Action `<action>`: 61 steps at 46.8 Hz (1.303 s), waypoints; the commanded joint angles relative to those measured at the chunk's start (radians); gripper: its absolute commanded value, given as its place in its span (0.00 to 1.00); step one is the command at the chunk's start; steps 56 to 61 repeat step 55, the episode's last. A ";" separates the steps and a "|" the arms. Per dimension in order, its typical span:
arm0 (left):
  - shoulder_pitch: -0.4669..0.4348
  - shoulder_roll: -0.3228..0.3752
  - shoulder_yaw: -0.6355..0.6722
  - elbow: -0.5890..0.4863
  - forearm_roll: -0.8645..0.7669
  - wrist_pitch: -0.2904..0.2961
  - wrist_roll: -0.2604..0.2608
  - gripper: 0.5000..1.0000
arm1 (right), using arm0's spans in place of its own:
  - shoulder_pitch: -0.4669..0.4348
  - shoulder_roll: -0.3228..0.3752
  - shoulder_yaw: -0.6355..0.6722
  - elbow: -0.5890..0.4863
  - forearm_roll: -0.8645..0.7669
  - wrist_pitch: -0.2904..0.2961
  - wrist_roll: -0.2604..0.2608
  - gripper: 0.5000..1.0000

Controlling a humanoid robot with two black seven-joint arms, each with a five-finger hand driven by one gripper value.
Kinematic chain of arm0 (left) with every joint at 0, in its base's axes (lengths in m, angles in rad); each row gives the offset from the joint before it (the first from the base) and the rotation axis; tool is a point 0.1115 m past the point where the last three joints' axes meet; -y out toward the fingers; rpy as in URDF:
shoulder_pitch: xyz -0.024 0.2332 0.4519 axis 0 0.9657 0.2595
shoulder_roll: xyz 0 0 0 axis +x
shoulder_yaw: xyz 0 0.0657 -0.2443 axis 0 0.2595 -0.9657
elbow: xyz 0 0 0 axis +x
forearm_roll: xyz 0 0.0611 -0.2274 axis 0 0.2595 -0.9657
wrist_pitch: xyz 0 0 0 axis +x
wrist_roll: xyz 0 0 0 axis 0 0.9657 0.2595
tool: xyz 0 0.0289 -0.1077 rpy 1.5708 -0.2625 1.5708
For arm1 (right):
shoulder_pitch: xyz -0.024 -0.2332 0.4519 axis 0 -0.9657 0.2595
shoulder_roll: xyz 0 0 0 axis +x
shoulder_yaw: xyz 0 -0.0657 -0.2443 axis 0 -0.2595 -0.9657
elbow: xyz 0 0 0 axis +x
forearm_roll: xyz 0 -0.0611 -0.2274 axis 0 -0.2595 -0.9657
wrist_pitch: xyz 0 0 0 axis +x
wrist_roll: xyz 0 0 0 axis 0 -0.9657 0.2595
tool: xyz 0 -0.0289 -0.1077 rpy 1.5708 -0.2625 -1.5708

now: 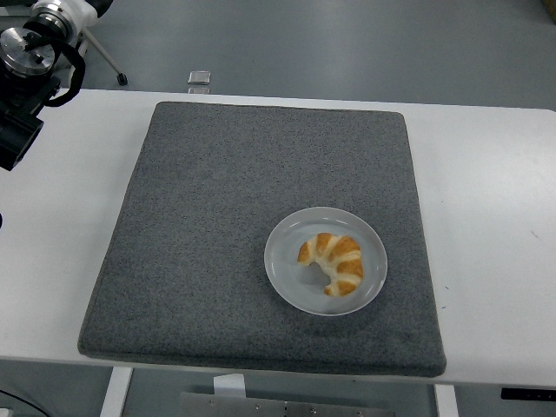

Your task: Place the bread on the plate

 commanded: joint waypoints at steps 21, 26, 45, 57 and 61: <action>0.093 -0.129 -0.005 0.067 -0.006 -0.109 -0.146 1.00 | 0.000 0.000 0.004 0.000 -0.002 -0.003 0.000 0.86; 0.093 -0.152 -0.012 0.090 -0.014 -0.083 -0.143 1.00 | 0.000 0.000 0.003 0.000 -0.002 -0.003 0.000 0.86; 0.096 -0.184 -0.108 0.124 -0.028 -0.017 -0.135 1.00 | -0.002 0.000 -0.003 0.000 -0.001 0.005 0.000 0.86; 0.100 -0.184 -0.136 0.124 -0.028 0.006 -0.135 1.00 | -0.002 0.000 -0.003 0.000 -0.001 0.005 0.000 0.86; 0.100 -0.184 -0.136 0.124 -0.028 0.006 -0.135 1.00 | -0.002 0.000 -0.003 0.000 -0.001 0.005 0.000 0.86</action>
